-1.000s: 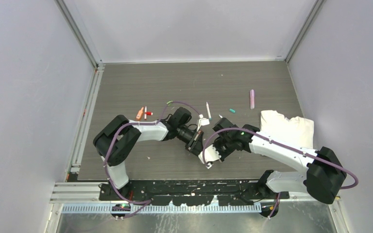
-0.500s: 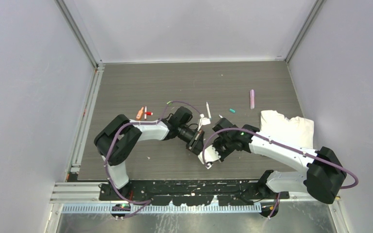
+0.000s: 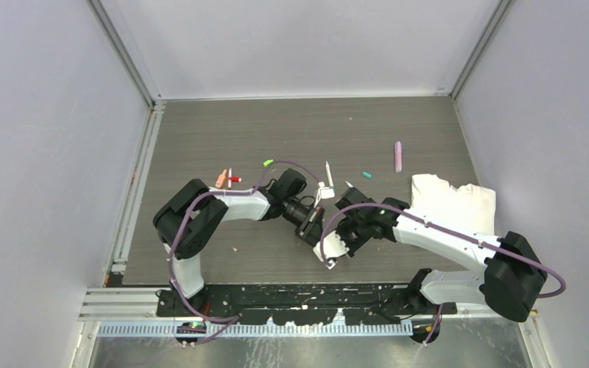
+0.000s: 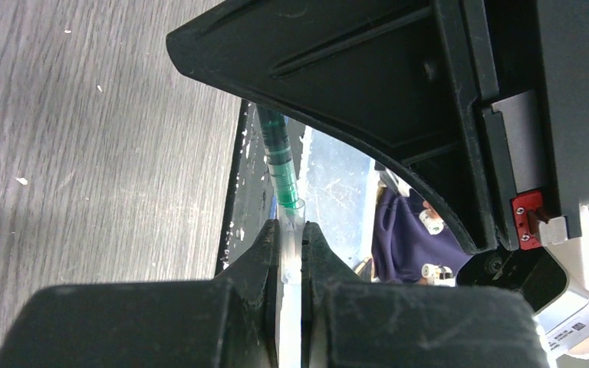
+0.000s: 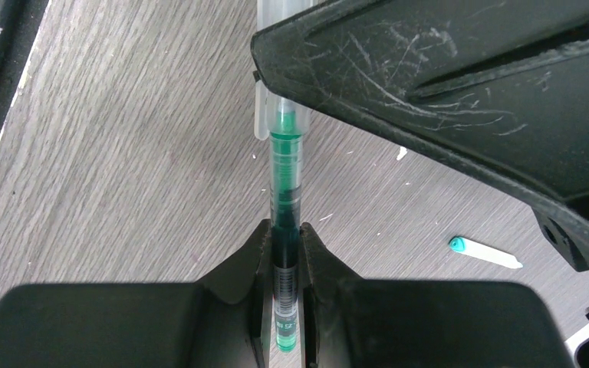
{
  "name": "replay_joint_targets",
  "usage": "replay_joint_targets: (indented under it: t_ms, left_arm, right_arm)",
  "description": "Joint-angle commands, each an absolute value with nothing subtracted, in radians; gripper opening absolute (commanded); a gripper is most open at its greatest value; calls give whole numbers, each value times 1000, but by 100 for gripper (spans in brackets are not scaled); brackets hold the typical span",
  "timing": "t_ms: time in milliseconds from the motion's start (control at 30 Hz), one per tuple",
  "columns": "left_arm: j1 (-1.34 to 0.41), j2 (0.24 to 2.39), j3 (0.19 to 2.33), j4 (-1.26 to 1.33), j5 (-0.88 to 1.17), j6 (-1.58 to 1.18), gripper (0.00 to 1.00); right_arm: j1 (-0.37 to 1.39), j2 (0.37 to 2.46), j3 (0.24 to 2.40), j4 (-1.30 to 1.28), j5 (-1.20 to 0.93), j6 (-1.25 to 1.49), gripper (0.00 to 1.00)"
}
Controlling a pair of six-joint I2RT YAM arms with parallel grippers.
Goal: Insert the pens into the pen caps
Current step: Insert the pen cap onto the pen.
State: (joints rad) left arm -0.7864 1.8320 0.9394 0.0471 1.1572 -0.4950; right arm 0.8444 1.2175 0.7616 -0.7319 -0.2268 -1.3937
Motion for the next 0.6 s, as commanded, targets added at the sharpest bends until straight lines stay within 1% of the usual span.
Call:
replay_joint_targets:
  t_ms: [0,500,567]
  left_arm:
    - [-787,1843,999,78,1199,-508,1]
    - [-788,1871,1026,3,1231,-464,1]
    - [-788,1873,1038,-43,1234,-443,1]
  right_arm:
    - [861,1206,757,-749,-272,-1423,1]
    - [864,1203,754,-741,-263,-1422,1]
    - [863,1205,752,-740,-258,-1423,1]
